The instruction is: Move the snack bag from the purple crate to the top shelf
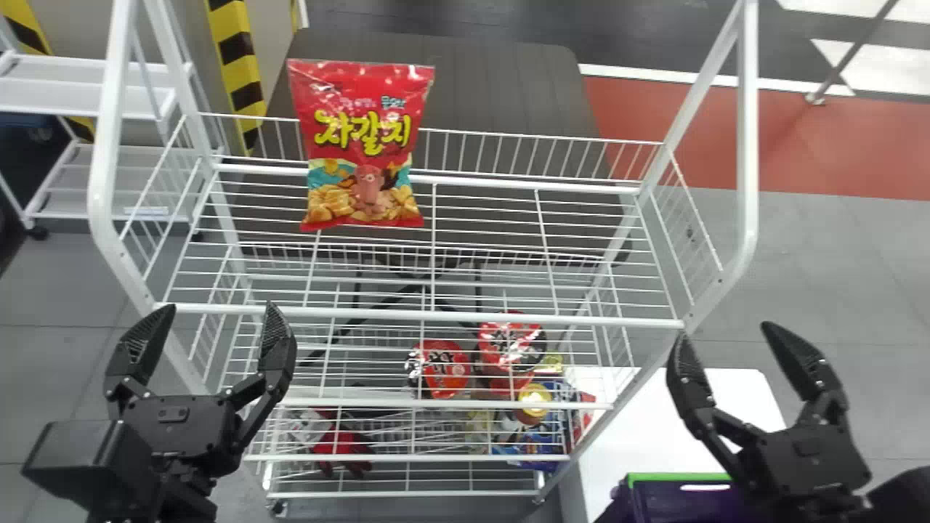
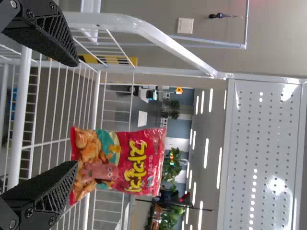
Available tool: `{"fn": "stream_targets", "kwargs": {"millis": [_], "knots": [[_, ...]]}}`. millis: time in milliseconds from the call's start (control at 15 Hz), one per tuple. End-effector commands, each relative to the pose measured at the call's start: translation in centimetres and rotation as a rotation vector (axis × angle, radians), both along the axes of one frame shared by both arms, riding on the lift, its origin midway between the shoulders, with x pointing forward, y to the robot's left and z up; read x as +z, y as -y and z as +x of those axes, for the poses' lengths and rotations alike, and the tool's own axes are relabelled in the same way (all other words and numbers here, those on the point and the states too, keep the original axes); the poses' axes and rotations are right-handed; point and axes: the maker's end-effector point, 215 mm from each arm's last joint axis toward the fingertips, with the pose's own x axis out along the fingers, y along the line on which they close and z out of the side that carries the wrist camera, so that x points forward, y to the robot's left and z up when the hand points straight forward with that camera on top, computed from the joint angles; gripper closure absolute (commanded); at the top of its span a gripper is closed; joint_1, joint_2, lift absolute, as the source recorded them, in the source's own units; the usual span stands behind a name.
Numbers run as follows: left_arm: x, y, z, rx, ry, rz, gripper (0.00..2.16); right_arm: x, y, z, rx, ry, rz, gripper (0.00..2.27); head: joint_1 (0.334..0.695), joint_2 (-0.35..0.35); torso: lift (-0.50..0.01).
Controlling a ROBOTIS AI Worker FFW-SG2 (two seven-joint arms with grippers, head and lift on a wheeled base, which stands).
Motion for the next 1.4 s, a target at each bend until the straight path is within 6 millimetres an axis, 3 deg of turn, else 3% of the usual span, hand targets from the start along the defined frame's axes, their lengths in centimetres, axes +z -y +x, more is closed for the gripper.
{"fn": "stream_targets", "kwargs": {"millis": [0, 133, 333, 400, 600, 1000, 1133, 1333], "knots": [[0.5, 2.9, 0.6, -0.050, -0.037, 0.000, 0.08, -1.8, 0.4, -0.1, -0.014, -0.050, 0.032, 0.17, 0.695, -0.174, 0.000], [-1.2, 6.5, 2.0, -0.116, -0.143, 0.045, 0.08, -2.5, 0.6, -0.1, -0.030, -0.068, 0.044, 0.17, 0.695, -0.205, 0.000], [-0.3, 11.9, 5.1, -0.173, -0.152, 0.117, 0.08, -3.9, 0.9, 0.0, -0.050, -0.082, 0.053, 0.17, 0.695, -0.283, 0.000], [0.1, 12.0, 5.9, -0.151, -0.144, 0.123, 0.08, -4.6, 0.4, 0.7, -0.036, -0.091, 0.060, 0.17, 0.695, -0.301, 0.000], [2.6, 13.4, 9.1, -0.137, -0.099, 0.095, 0.09, -5.6, 0.9, 0.1, -0.053, -0.096, 0.069, 0.17, 0.695, -0.319, 0.000], [0.6, 16.0, 13.1, -0.031, -0.159, 0.087, 0.12, -6.2, 2.3, -0.7, -0.080, -0.086, 0.082, 0.17, 0.695, -0.350, 0.000], [0.0, 16.3, 14.2, 0.001, -0.167, 0.081, 0.15, -6.4, 2.4, -0.8, -0.082, -0.089, 0.084, 0.17, 0.695, -0.350, 0.000], [-0.5, 15.1, 15.8, 0.071, -0.125, 0.101, 0.16, -6.4, 3.3, -1.0, -0.093, -0.086, 0.081, 0.17, 0.695, -0.350, 0.000]]}}
